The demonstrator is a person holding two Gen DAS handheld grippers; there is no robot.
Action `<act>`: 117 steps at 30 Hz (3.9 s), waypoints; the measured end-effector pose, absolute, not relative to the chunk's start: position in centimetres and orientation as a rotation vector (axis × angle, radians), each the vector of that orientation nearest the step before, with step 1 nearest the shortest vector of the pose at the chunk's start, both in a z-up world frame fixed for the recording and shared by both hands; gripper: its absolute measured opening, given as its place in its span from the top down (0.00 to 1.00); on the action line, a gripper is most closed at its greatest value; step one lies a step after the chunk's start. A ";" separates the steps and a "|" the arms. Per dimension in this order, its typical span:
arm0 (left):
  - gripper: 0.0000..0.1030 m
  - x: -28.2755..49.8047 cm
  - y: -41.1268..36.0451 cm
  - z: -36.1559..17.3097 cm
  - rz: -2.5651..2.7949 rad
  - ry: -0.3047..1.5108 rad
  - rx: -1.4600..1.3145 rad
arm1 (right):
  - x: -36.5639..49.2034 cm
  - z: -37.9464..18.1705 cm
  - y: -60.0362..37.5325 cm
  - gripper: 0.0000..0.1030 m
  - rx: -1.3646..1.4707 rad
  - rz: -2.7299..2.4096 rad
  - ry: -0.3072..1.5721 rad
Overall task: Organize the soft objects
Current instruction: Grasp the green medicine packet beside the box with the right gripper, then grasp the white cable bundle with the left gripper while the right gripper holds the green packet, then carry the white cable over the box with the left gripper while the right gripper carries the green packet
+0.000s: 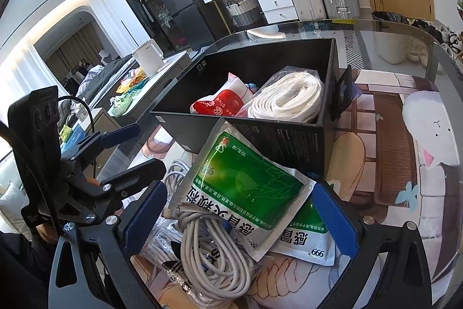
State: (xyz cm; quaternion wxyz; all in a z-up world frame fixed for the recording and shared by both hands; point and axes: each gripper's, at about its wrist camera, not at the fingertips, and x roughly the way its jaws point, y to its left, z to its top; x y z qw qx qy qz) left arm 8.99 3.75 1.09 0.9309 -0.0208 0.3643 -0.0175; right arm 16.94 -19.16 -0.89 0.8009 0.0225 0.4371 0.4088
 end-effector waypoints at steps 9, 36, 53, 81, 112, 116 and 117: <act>0.00 9.2 4.1 0.8 -0.032 0.752 -0.040 | 17.3 -1.1 -18.8 0.01 0.039 0.862 0.936; 0.00 8.8 3.0 1.0 -0.041 0.752 -0.028 | 15.7 0.1 -21.2 0.66 0.067 0.891 0.840; 0.00 7.9 2.5 1.2 -0.099 0.774 -0.038 | 13.9 1.7 -24.5 0.89 0.097 0.881 0.767; 0.00 10.1 -1.5 0.0 -0.247 0.870 0.043 | 13.2 2.5 -27.2 0.89 0.116 0.847 0.746; 0.65 9.4 -0.4 0.4 -0.304 0.816 -0.007 | 13.5 2.2 -27.1 0.89 0.116 0.844 0.754; 0.75 8.9 0.0 0.7 -0.307 0.797 -0.023 | 13.5 2.2 -27.1 0.89 0.114 0.843 0.752; 0.78 8.8 0.1 0.8 -0.311 0.795 -0.027 | 13.5 2.4 -27.1 0.89 0.114 0.843 0.750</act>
